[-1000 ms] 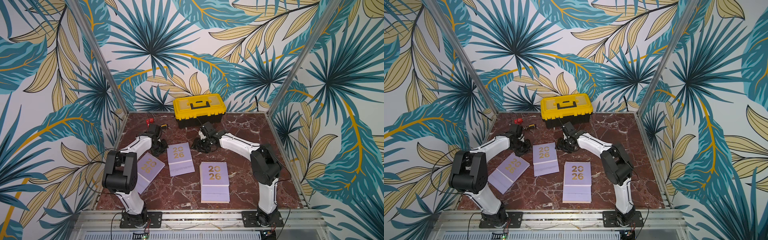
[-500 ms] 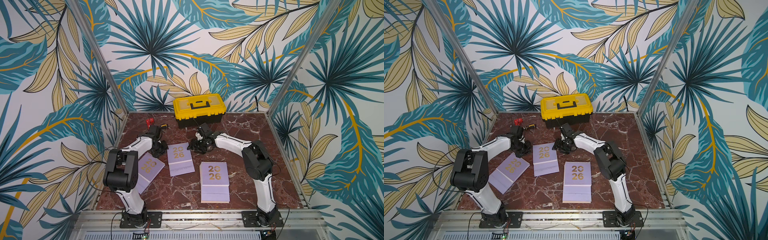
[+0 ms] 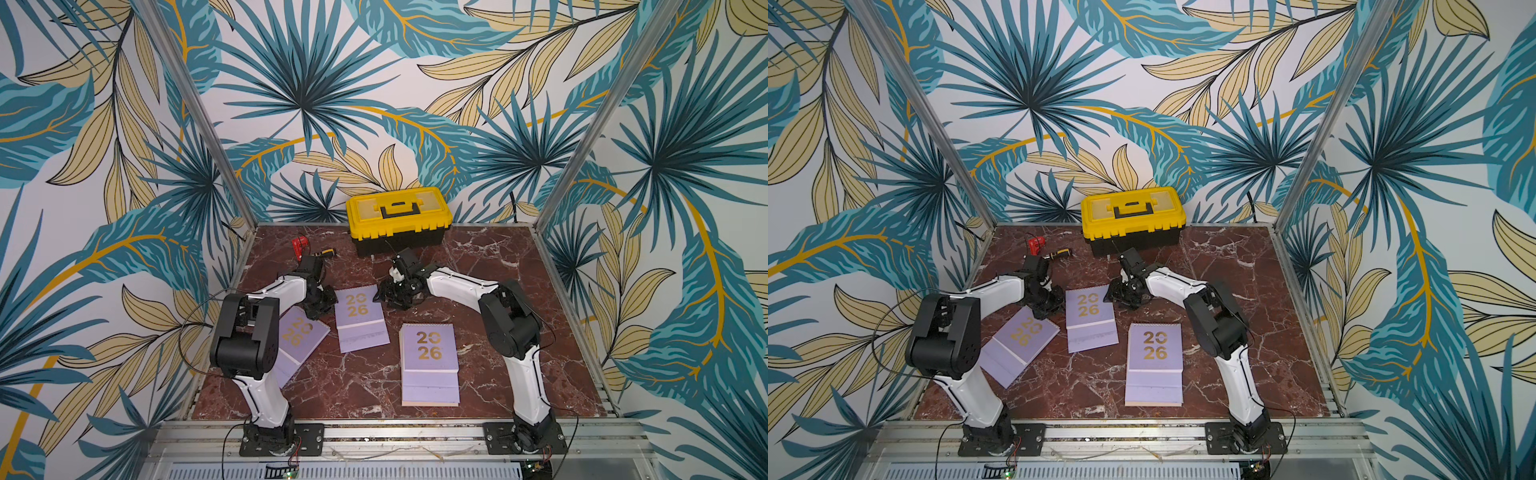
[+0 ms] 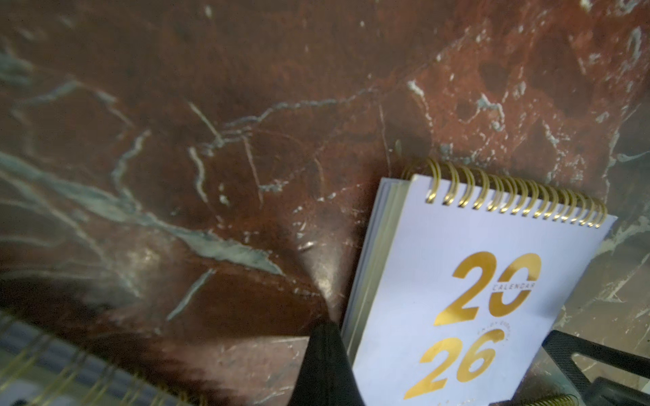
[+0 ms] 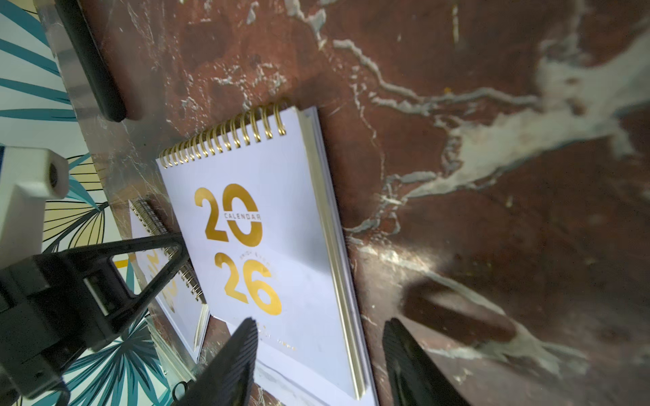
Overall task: Stack the calendars
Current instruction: Pick up the calendar at the center of the board.
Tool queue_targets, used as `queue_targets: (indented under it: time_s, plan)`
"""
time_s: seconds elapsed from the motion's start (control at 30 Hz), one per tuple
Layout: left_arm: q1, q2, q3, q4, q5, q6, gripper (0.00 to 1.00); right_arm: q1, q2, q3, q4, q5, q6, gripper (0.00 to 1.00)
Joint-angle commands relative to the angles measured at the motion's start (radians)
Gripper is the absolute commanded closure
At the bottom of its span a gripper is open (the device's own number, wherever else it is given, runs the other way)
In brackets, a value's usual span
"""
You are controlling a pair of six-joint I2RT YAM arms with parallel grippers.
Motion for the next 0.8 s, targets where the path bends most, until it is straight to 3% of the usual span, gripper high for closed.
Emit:
queue_targets:
  time_s: [0.0,0.57,0.77]
  plan:
    - [-0.003,0.012,-0.021,0.025,0.014,0.013,1.00,0.005,0.036,-0.002,0.010,-0.024,0.013,0.40]
    - [-0.004,0.025,-0.048,0.058,0.035,0.003,1.00,0.010,0.128,0.019,0.086,-0.134,0.034,0.40]
    - [-0.004,0.031,-0.052,0.069,0.046,0.001,1.00,0.009,0.090,-0.049,0.418,-0.291,0.153,0.41]
